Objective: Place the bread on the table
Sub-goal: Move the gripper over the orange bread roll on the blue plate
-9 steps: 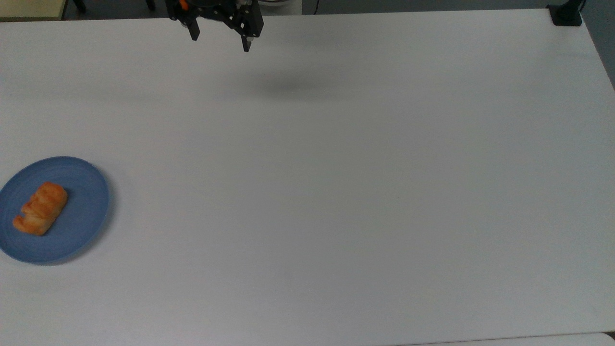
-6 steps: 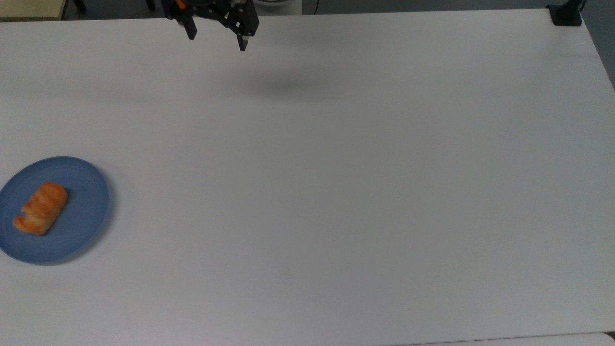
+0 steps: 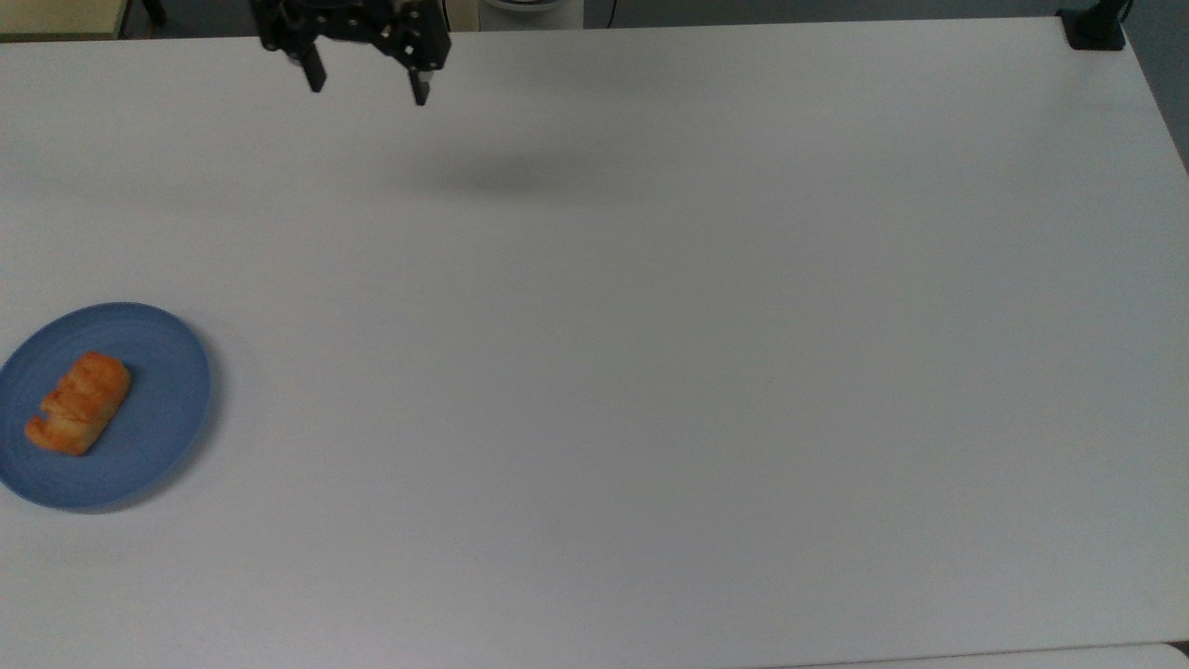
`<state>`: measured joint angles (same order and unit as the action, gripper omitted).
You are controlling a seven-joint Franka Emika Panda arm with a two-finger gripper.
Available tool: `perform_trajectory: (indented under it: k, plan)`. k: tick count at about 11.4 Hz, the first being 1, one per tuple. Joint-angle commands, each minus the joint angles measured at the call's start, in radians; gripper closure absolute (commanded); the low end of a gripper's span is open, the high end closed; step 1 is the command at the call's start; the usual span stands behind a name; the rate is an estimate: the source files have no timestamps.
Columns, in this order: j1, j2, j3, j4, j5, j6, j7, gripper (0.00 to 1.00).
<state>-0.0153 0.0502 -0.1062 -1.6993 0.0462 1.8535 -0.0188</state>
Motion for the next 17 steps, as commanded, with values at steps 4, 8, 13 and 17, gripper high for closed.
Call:
perform_trajectory:
  k: [4, 8, 13, 17]
  plan:
    - [-0.133, 0.313, -0.133, 0.192, 0.021, 0.396, -0.184, 0.0]
    - [-0.239, 0.555, -0.133, 0.323, 0.055, 0.677, -0.068, 0.01]
    - [-0.244, 0.747, -0.13, 0.454, 0.093, 0.795, -0.047, 0.0]
    - [-0.232, 0.819, -0.124, 0.455, 0.109, 0.918, -0.047, 0.0]
